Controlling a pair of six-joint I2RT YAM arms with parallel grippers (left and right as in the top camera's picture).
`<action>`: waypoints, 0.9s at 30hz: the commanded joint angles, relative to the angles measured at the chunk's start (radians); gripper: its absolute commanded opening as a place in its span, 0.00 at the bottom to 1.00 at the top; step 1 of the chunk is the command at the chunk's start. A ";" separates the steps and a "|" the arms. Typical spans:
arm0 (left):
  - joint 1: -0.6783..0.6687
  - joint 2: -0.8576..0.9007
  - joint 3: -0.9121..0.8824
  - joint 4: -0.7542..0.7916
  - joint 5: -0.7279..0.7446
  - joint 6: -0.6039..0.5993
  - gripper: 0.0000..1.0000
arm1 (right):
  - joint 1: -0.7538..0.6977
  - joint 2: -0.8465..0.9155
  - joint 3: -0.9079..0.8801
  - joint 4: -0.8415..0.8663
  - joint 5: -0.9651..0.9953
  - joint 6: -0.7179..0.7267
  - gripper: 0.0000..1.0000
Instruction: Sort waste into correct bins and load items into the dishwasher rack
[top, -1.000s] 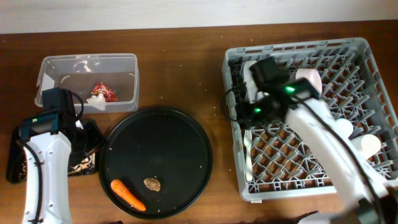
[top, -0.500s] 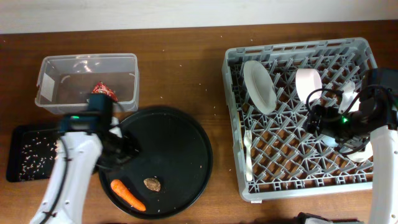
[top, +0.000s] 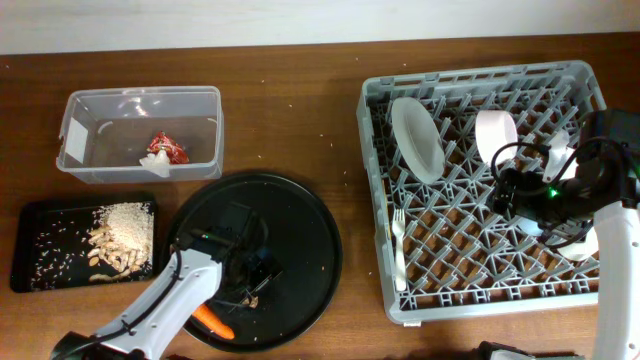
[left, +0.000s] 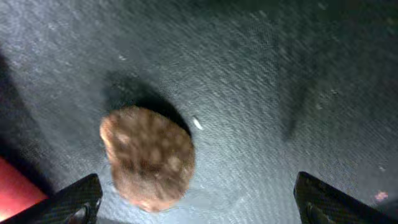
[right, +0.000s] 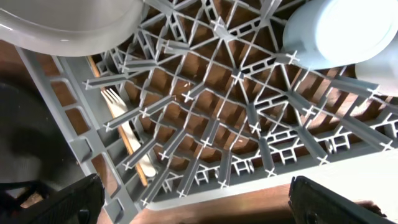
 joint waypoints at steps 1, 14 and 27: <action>-0.003 -0.006 -0.015 0.007 -0.115 -0.021 0.96 | -0.002 -0.009 -0.006 0.000 -0.009 -0.004 0.98; -0.003 -0.005 -0.015 0.002 -0.120 -0.020 0.31 | -0.002 -0.009 -0.006 0.000 -0.008 -0.004 0.98; 0.463 -0.035 0.385 -0.133 -0.183 0.364 0.18 | -0.002 -0.009 -0.006 0.002 -0.001 -0.005 0.98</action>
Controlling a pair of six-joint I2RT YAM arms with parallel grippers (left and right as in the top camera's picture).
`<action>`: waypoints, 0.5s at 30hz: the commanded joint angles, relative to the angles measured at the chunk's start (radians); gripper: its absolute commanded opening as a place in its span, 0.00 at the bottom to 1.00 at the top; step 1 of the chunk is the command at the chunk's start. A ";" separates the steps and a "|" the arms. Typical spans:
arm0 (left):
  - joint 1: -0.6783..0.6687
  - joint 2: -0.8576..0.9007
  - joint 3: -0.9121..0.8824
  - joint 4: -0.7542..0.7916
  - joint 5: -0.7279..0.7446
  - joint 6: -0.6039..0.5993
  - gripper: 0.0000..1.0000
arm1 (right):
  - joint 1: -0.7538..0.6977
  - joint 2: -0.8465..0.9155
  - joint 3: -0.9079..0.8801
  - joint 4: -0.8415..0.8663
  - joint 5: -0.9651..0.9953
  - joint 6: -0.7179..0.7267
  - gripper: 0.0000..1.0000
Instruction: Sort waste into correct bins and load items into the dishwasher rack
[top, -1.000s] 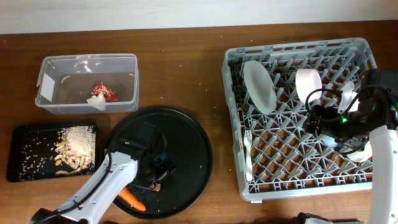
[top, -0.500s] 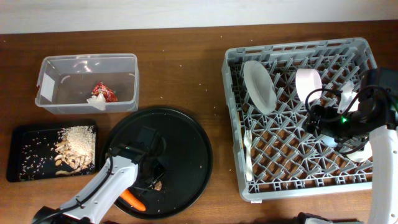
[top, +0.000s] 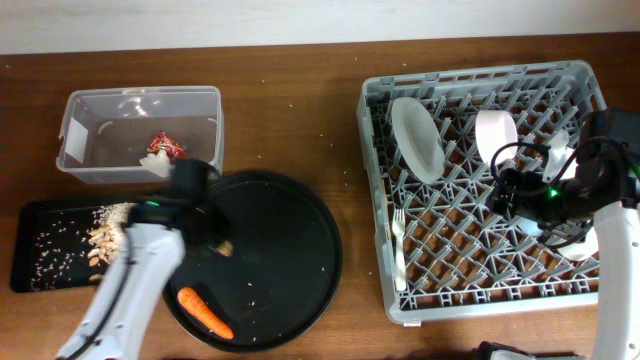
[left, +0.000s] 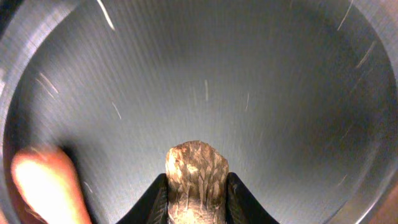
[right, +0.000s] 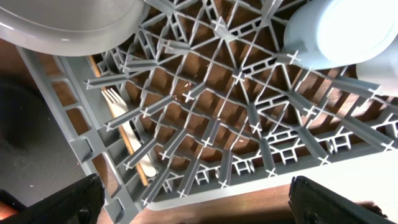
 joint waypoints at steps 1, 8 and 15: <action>0.246 -0.023 0.094 -0.008 -0.023 0.123 0.18 | -0.002 -0.009 -0.006 0.002 0.002 -0.003 0.98; 0.689 0.056 0.079 0.047 -0.144 0.122 0.18 | -0.002 -0.009 -0.006 0.003 0.002 -0.003 0.98; 0.712 0.239 0.078 0.105 -0.158 0.122 0.25 | -0.002 -0.009 -0.006 0.001 0.002 -0.003 0.98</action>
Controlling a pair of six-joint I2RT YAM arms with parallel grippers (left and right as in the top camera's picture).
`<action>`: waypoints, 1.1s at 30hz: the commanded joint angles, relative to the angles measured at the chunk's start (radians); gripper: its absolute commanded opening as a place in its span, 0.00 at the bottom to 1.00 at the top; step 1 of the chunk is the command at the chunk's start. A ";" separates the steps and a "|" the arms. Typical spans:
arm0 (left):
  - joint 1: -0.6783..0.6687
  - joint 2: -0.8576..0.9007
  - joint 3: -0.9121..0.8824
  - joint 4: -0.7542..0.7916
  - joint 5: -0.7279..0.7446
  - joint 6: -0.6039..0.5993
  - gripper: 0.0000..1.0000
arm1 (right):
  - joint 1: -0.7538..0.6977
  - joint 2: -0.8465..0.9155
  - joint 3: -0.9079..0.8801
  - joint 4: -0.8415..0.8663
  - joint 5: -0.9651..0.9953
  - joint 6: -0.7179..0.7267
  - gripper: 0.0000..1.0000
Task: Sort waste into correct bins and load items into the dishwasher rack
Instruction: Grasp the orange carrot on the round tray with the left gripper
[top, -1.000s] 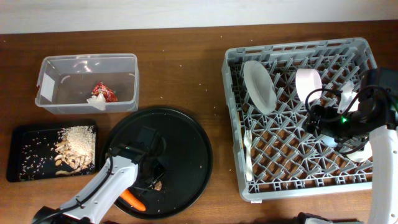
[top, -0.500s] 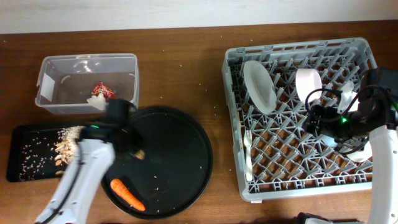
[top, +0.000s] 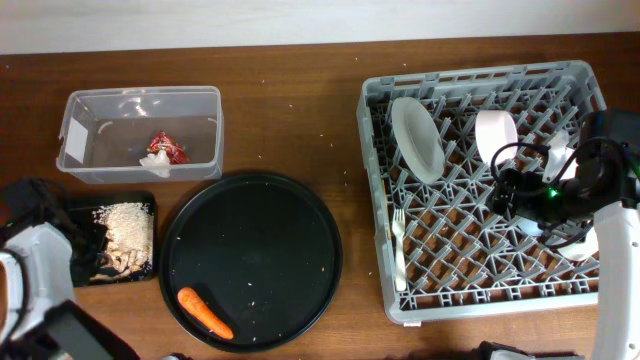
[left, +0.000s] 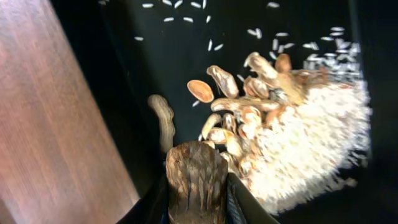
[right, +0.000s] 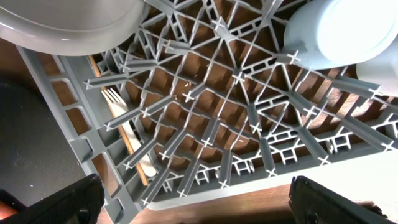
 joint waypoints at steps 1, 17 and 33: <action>0.003 0.069 -0.005 0.016 -0.035 0.014 0.26 | -0.002 -0.009 -0.005 0.000 0.002 -0.003 0.98; -0.228 -0.177 0.066 -0.236 0.181 0.063 0.67 | -0.002 -0.009 -0.005 0.001 0.002 -0.003 0.98; -0.621 -0.212 -0.406 -0.160 0.300 -0.095 0.92 | -0.002 -0.009 -0.005 0.008 0.002 -0.002 0.98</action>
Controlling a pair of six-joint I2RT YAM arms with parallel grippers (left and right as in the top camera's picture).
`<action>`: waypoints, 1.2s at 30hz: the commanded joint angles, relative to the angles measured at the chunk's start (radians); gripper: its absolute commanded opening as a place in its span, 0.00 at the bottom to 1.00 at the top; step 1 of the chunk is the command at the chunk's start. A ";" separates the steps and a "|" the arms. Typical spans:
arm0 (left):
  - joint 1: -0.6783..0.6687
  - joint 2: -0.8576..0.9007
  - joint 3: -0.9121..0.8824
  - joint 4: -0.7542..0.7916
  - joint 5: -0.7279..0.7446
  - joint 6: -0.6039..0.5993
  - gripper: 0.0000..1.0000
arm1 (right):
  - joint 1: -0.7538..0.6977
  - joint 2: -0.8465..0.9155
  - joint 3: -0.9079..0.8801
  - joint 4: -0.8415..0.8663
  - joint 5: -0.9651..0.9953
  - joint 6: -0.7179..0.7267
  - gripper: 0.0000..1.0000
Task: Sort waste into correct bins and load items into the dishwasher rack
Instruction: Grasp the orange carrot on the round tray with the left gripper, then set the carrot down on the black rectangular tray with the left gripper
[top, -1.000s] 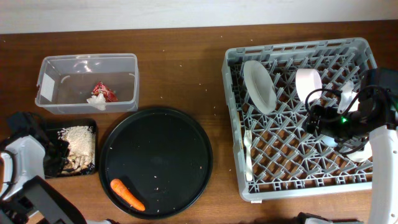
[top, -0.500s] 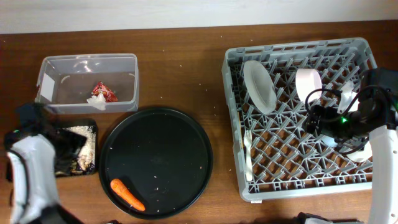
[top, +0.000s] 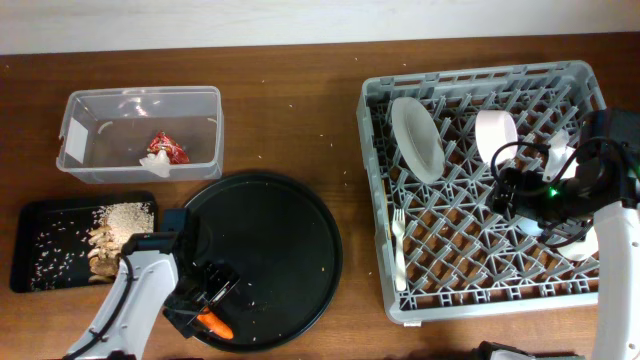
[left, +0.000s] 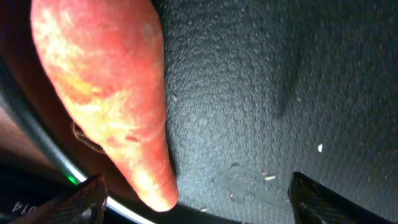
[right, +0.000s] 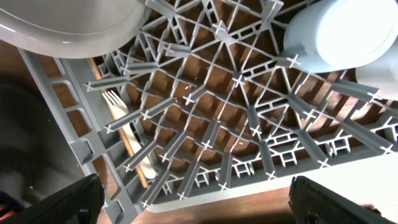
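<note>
An orange carrot (left: 106, 81) lies at the near left rim of the round black tray (top: 270, 240); in the overhead view the carrot (top: 214, 324) shows just below my left gripper (top: 208, 298). In the left wrist view that gripper (left: 199, 208) is open, and the carrot's tip lies between the fingers, close to the left one. My right gripper (right: 199, 205) is open and empty over the grey dishwasher rack (top: 372, 200). The rack holds a white plate (top: 417, 138), a white cup (top: 495, 130) and a fork (right: 121, 124).
A black rectangular tray (top: 40, 250) with rice and peanut shells sits left of the round tray. Behind it stands a clear bin (top: 80, 105) holding a red wrapper and a tissue. Crumbs dot the round tray. The right arm hangs over the rack's right side.
My left gripper was shut on a brown lump over the rectangular tray of rice and shells. Now it is open and empty over the round tray beside the carrot. The right arm has not moved.
My left gripper stood open over a brown lump on the round tray. Then it was shut on the lump above that tray, then held it over the rectangular tray. Now it is open at the carrot without the lump. The right gripper stayed open over the rack.
</note>
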 joint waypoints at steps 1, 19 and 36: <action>-0.004 -0.003 -0.032 0.058 0.000 -0.017 0.92 | -0.002 -0.009 -0.005 0.000 0.002 0.000 0.98; -0.004 -0.003 -0.057 0.238 -0.042 -0.016 0.17 | -0.002 -0.009 -0.005 -0.001 0.002 0.000 0.98; 0.436 0.021 0.404 0.107 -0.332 0.174 0.14 | -0.002 -0.009 -0.005 -0.001 0.003 -0.001 0.98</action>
